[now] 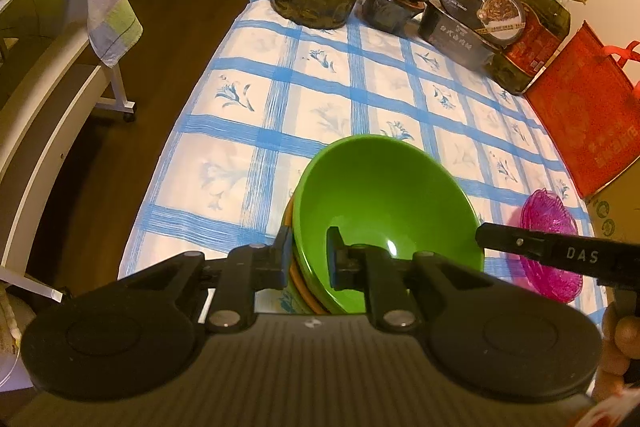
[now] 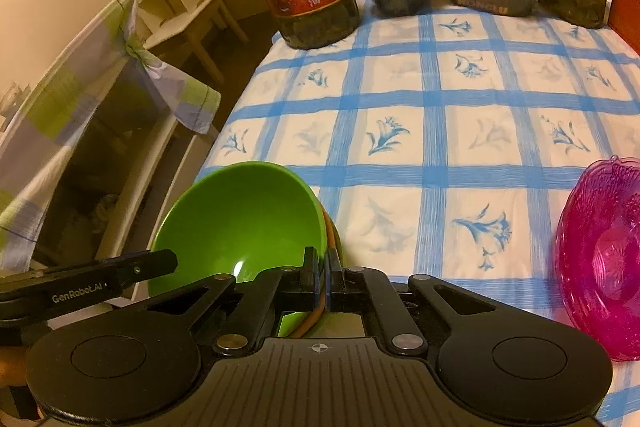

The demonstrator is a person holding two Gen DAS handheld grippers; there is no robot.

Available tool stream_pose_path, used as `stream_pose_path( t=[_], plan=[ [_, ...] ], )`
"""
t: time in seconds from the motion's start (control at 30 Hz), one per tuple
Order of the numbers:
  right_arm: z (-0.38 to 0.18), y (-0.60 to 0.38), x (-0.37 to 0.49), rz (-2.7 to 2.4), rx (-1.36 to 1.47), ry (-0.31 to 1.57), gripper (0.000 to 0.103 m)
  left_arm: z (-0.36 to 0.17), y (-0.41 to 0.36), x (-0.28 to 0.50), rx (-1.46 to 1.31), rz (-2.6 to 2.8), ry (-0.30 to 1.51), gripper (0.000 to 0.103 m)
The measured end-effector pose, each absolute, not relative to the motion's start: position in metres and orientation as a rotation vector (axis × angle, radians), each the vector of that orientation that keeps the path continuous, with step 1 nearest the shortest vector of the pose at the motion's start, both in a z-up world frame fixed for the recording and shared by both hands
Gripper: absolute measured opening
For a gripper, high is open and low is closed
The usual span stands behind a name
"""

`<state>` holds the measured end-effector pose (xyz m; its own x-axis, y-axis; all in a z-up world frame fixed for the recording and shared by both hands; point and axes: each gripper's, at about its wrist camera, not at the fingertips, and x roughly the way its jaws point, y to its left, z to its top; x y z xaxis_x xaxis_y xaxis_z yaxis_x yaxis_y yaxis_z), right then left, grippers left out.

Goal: Organize plates and bowls
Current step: 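Lower the green bowl into the orange bowl with both tools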

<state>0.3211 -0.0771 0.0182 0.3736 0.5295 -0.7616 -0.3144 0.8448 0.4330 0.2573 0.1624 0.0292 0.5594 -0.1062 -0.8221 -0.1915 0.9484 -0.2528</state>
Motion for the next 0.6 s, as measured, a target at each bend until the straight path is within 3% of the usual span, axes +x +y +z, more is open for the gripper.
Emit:
stream_pose_path(
  t=[0.2,0.27,0.33,0.6],
  plan=[
    [0.03,-0.079,0.31,0.548,0.227,1.023,0.005,0.034,0.164,0.25,-0.359,0.058,0.954,0.014],
    [0.033,-0.081,0.303,0.545,0.222,1.015,0.016,0.037,0.164,0.245,-0.369,0.057,0.945,0.014],
    [0.034,-0.083,0.295,0.542,0.224,1.013,0.044,0.041,0.163,0.239,-0.376,0.058,0.937,0.016],
    [0.032,-0.099,0.255,0.522,0.227,1.015,0.054,0.05,0.156,0.202,-0.392,0.079,0.907,0.03]
  ],
)
